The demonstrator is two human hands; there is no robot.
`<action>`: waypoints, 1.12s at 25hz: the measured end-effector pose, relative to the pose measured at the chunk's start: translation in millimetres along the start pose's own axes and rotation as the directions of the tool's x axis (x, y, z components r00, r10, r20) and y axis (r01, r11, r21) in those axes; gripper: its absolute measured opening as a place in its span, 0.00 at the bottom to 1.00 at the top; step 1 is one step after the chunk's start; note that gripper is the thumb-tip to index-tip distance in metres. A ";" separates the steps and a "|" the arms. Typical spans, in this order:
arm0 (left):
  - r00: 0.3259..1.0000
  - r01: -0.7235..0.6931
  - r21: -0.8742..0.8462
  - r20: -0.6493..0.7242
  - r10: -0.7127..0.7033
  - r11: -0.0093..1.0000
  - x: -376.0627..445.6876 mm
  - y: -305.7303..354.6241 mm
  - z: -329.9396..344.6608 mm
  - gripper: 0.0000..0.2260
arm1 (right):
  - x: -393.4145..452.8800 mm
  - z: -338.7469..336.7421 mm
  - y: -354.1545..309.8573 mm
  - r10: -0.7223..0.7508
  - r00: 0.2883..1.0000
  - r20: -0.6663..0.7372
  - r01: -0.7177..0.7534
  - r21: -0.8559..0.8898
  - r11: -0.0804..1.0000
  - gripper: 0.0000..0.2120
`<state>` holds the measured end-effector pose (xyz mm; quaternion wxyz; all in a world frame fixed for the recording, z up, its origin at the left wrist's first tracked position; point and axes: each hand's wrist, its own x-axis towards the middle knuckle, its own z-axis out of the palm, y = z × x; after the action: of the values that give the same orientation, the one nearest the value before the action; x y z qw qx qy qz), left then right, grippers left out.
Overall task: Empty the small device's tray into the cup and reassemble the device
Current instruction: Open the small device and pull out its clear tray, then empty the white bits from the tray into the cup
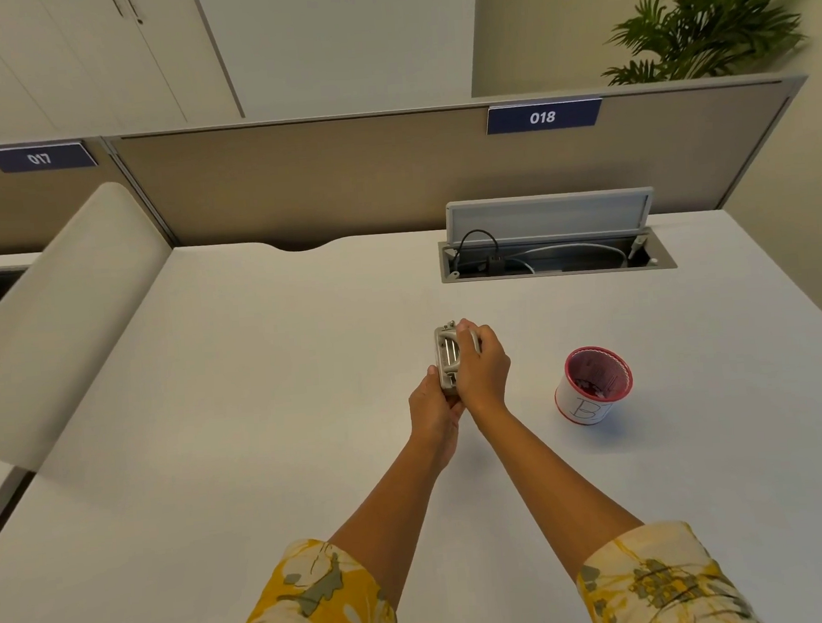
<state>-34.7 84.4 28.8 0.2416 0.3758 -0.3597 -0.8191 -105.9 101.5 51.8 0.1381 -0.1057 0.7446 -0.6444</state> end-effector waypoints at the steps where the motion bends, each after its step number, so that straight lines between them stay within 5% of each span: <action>1: 1.000 -0.006 0.003 0.000 0.006 1.000 0.3 1.1 0.2 0.19 | 1.1 0.5 -1.2 0.007 1.000 0.002 -0.007 -0.004 1.000 0.15; 9: 0.998 -0.065 0.135 -0.017 0.067 0.989 7.9 7.7 -1.0 0.17 | 4.4 -3.7 -4.4 0.097 0.994 0.049 -0.096 -0.010 0.995 0.16; 13: 0.994 -0.071 0.173 -0.072 0.085 0.982 11.2 9.2 -6.6 0.16 | 9.6 -12.1 -15.4 0.258 0.956 0.141 -0.273 0.099 0.957 0.15; 15: 0.991 -0.063 0.187 -0.103 0.083 0.980 13.6 9.6 -7.3 0.14 | 12.8 -18.3 -18.2 0.355 0.908 0.222 -0.405 0.250 0.880 0.16; 18: 0.990 -0.045 0.193 -0.122 0.070 0.980 17.8 8.0 -7.1 0.14 | 19.0 -26.7 -13.1 0.435 0.787 0.438 -0.617 0.521 0.590 0.19; 23: 0.987 -0.041 0.179 -0.145 0.068 0.983 22.7 5.2 -11.2 0.14 | 26.9 -43.8 5.0 0.439 0.689 0.577 -0.713 0.646 0.272 0.16; 25: 0.983 -0.025 0.187 -0.174 0.058 0.982 26.0 4.1 -13.9 0.15 | 28.6 -50.0 12.5 0.429 0.669 0.607 -0.731 0.643 0.230 0.16; 28: 0.977 -0.029 0.185 -0.204 0.068 0.982 28.6 6.1 -18.9 0.15 | 31.5 -54.7 21.1 0.462 0.674 0.577 -0.736 0.578 0.352 0.19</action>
<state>-36.2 53.8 12.2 0.2632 0.4715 -0.4141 -0.7328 -153.8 145.0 36.0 0.5147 0.1483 0.3402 -0.7729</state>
